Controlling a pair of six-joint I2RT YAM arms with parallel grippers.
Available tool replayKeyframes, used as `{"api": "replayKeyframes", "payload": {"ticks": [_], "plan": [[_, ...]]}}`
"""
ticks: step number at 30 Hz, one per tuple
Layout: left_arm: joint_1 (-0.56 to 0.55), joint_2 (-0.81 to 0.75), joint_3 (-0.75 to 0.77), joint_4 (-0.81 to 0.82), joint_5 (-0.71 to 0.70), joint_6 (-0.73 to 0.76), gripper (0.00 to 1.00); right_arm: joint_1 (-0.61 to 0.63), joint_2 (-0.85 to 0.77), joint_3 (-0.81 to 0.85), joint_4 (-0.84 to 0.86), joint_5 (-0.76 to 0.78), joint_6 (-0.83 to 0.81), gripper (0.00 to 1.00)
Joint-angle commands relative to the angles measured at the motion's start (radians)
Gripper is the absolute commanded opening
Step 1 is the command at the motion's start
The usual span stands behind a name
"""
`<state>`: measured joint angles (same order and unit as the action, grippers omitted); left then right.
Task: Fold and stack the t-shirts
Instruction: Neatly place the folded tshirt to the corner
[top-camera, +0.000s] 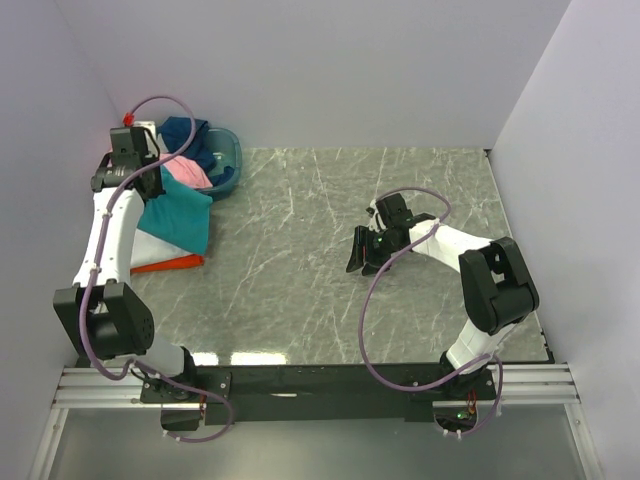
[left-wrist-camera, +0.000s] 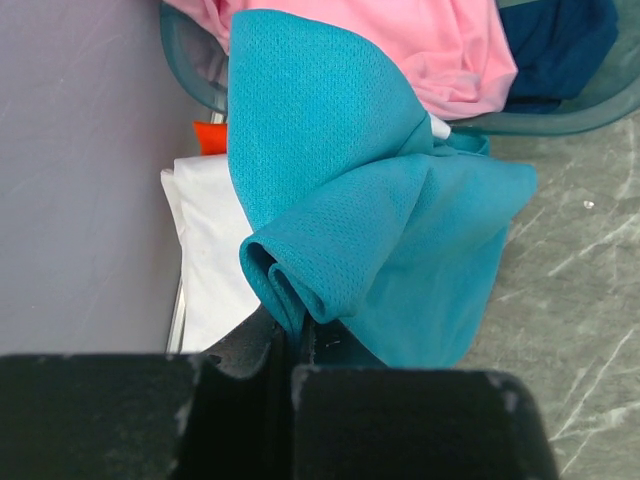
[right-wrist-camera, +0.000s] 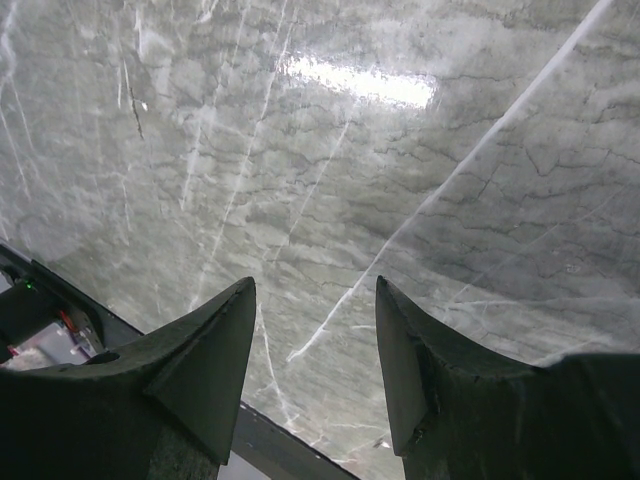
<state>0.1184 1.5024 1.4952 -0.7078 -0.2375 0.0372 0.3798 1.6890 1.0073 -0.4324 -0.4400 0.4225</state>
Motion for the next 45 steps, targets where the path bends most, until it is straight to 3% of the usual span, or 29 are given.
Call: {"api": "replayKeyframes", "payload": {"ticks": [1, 18, 40, 42, 43, 45], "plan": [[0.041, 0.018, -0.007, 0.074, 0.047, -0.022, 0.0, -0.001, -0.023, -0.009, 0.032, -0.017, 0.005, 0.58], [0.25, 0.162, -0.021, 0.123, 0.112, -0.071, 0.0, -0.001, -0.048, -0.039, 0.04, -0.022, 0.002, 0.58], [0.351, 0.301, -0.059, 0.117, 0.113, -0.158, 0.01, -0.001, -0.029, -0.012, 0.014, -0.022, -0.008, 0.58], [0.352, 0.326, -0.047, 0.108, 0.099, -0.169, 0.11, -0.001, -0.026, -0.006, 0.009, -0.02, -0.01, 0.58], [0.351, 0.332, -0.043, 0.103, 0.09, -0.175, 0.32, -0.001, -0.025, -0.003, 0.008, -0.019, -0.014, 0.58], [0.352, 0.335, -0.03, 0.094, 0.046, -0.186, 0.55, -0.001, -0.023, 0.005, 0.003, -0.017, -0.013, 0.58]]}}
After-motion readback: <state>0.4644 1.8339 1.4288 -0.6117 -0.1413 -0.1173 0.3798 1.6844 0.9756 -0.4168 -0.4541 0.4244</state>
